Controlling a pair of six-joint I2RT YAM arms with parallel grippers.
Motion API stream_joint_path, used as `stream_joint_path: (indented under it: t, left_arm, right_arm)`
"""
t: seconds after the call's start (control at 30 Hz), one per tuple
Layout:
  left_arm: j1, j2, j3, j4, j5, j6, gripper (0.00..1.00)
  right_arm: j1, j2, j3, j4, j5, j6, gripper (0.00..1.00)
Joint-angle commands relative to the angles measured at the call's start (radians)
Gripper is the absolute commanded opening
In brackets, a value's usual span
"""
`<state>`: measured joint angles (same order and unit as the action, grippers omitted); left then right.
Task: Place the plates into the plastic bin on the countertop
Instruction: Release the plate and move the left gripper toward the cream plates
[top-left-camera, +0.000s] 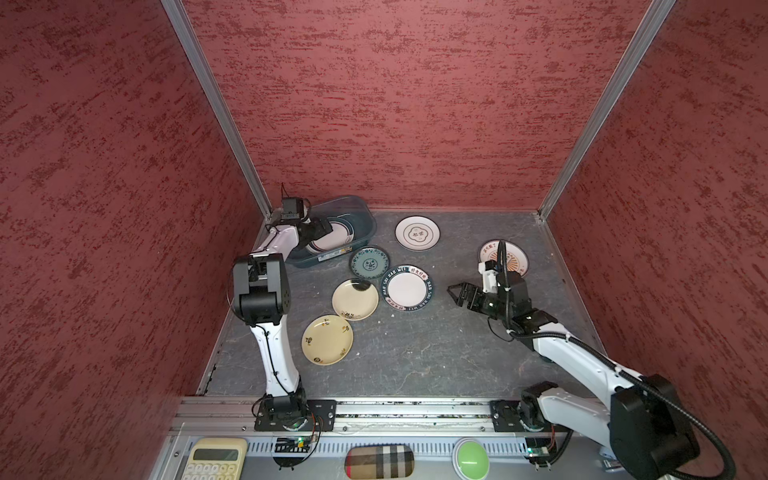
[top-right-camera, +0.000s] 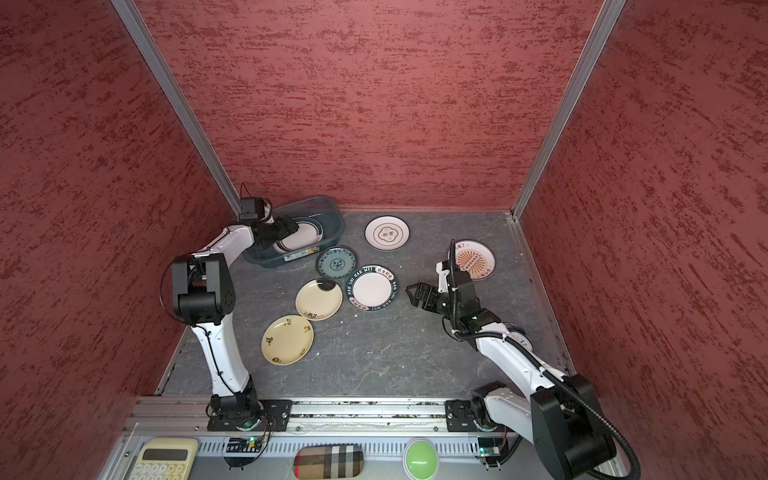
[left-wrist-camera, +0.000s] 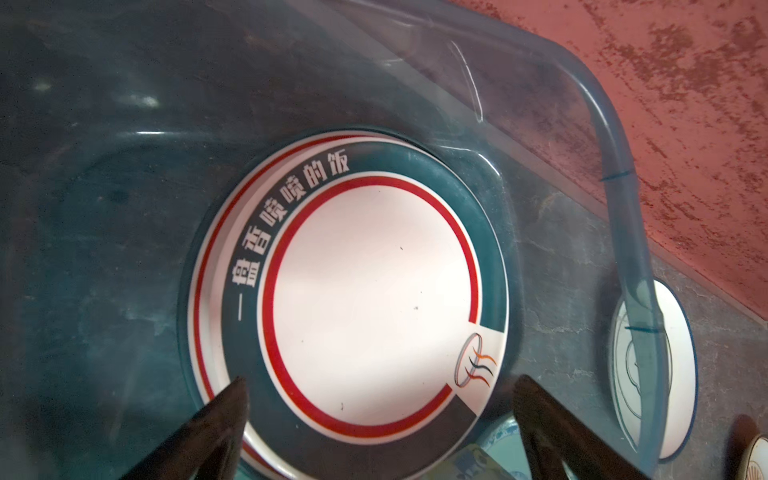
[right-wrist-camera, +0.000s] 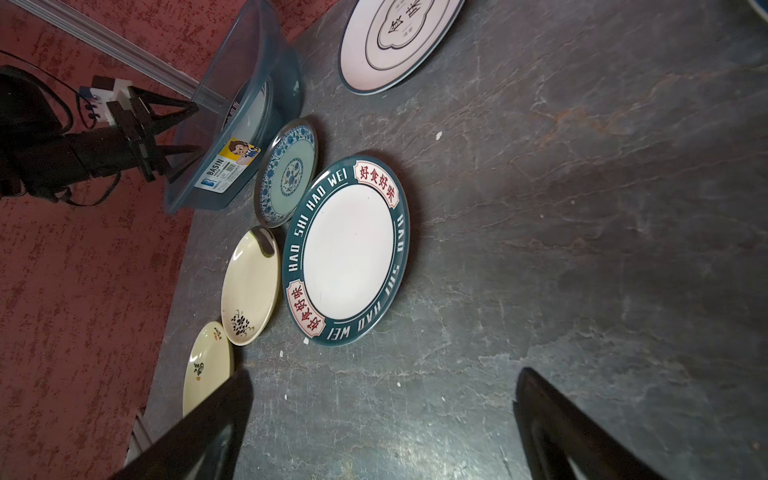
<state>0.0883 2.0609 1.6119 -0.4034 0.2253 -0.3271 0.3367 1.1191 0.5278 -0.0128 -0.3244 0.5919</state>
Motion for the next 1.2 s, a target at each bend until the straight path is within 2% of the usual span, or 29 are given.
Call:
stream_joint_path:
  t: [0.0, 0.33, 0.57, 0.9, 1.07, 1.17]
  left_arm:
    - [-0.03, -0.117, -0.049, 0.065, -0.029, 0.026, 0.99]
    - [-0.075, -0.349, -0.198, 0.113, -0.057, -0.019, 0.99]
    - [-0.197, -0.642, -0.494, 0.261, -0.145, -0.061, 0.99]
    - [-0.372, -0.997, -0.843, 0.274, -0.167, -0.16, 0.99]
    - [-0.399, -1.118, -1.009, 0.322, -0.166, -0.23, 0.99]
    - [-0.393, -1.14, -1.04, 0.313, -0.179, -0.232, 0.99]
  right_arm:
    - [0.007, -0.015, 0.018, -0.036, 0.032, -0.029, 0.99]
    - [0.007, -0.043, 0.016, -0.041, -0.02, -0.036, 0.99]
    - [0.007, -0.053, -0.025, 0.002, -0.046, 0.006, 0.99]
    - [0.007, 0.023, -0.063, 0.105, -0.08, 0.051, 0.99]
    - [0.006, 0.117, -0.079, 0.243, -0.166, 0.122, 0.91]
    - [0.007, 0.175, -0.087, 0.334, -0.189, 0.163, 0.86]
